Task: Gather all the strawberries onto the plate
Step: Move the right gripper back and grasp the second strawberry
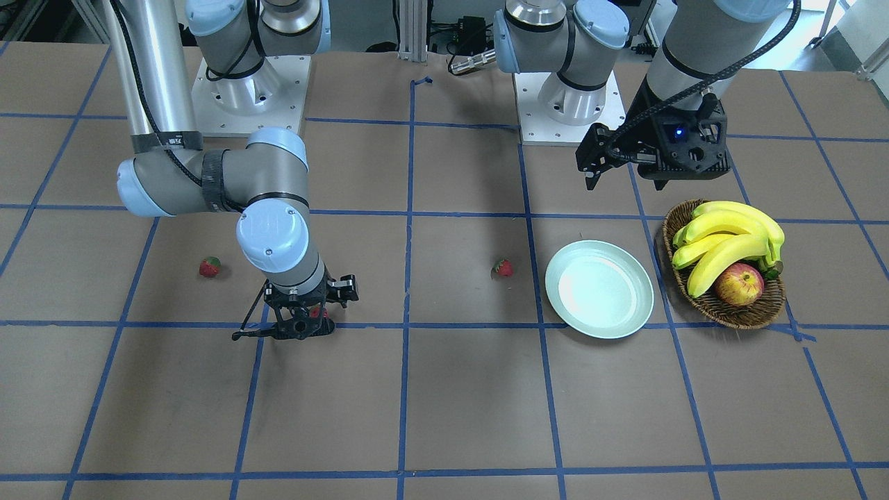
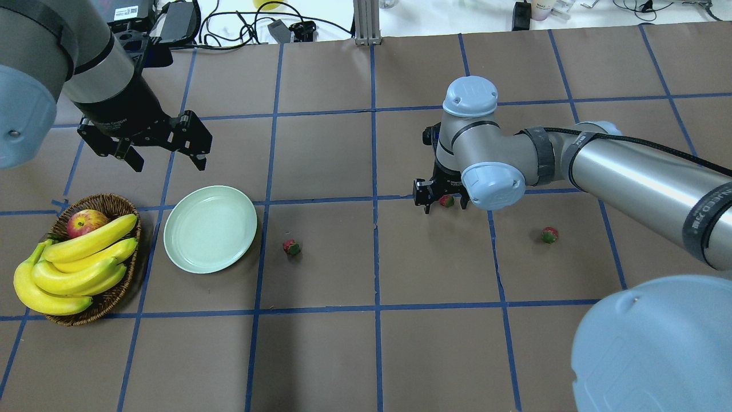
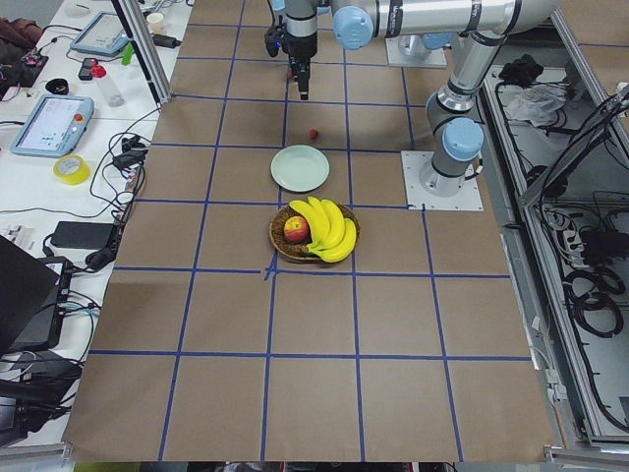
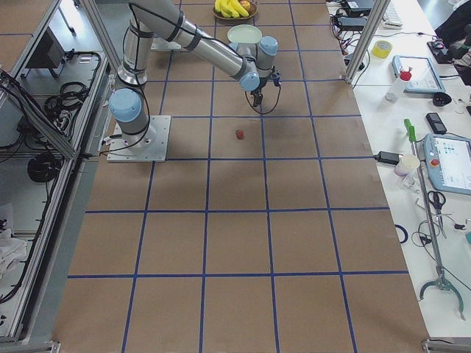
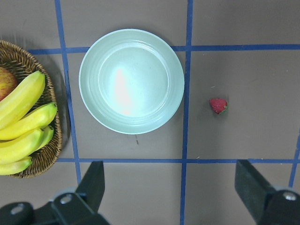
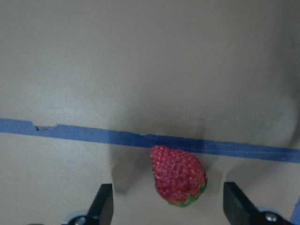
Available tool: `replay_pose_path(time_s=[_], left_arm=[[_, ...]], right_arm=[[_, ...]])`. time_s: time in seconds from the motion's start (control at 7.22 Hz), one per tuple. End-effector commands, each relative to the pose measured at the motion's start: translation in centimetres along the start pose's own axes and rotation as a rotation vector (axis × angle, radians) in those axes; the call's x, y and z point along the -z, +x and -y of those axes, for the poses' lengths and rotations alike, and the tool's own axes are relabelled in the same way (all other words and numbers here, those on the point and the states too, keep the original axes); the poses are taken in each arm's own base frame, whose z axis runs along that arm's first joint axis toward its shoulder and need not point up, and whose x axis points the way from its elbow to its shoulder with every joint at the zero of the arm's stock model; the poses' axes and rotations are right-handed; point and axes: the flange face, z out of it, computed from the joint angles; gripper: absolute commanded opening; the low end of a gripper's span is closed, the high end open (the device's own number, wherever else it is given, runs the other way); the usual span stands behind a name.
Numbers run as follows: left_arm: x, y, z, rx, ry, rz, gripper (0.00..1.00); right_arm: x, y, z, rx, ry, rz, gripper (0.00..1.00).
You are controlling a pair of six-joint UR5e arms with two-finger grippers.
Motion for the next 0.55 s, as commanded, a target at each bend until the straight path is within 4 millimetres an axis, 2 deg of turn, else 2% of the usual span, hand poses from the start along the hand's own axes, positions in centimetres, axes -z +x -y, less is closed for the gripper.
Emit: replay_pose_path(time_s=[0.0,0.14,0.28,0.42], left_arm=[[-0.10,0.01,-0.02,0.000,-0.002,0.000,1.00],[-0.25,0.01,-0.05,0.000,-0.005,0.000,1.00],[-0.13,0.09,-0.24,-0.002,-0.003,0.000,1.00],[-0.30,0.02,-0.34,0.000,-0.008,0.001,1.00]], right_arm=[[0.37,0.02,0.37,-0.002,0.009,0.001,0.26],[0.69,0.03,0.46,-0.004,0.017,-0.002,0.09],[0.84,0.01,0.49,-0.005,0.020,0.000,0.00],[0.93,-0.01,0.48,-0.008,0.022,0.001,0.00]])
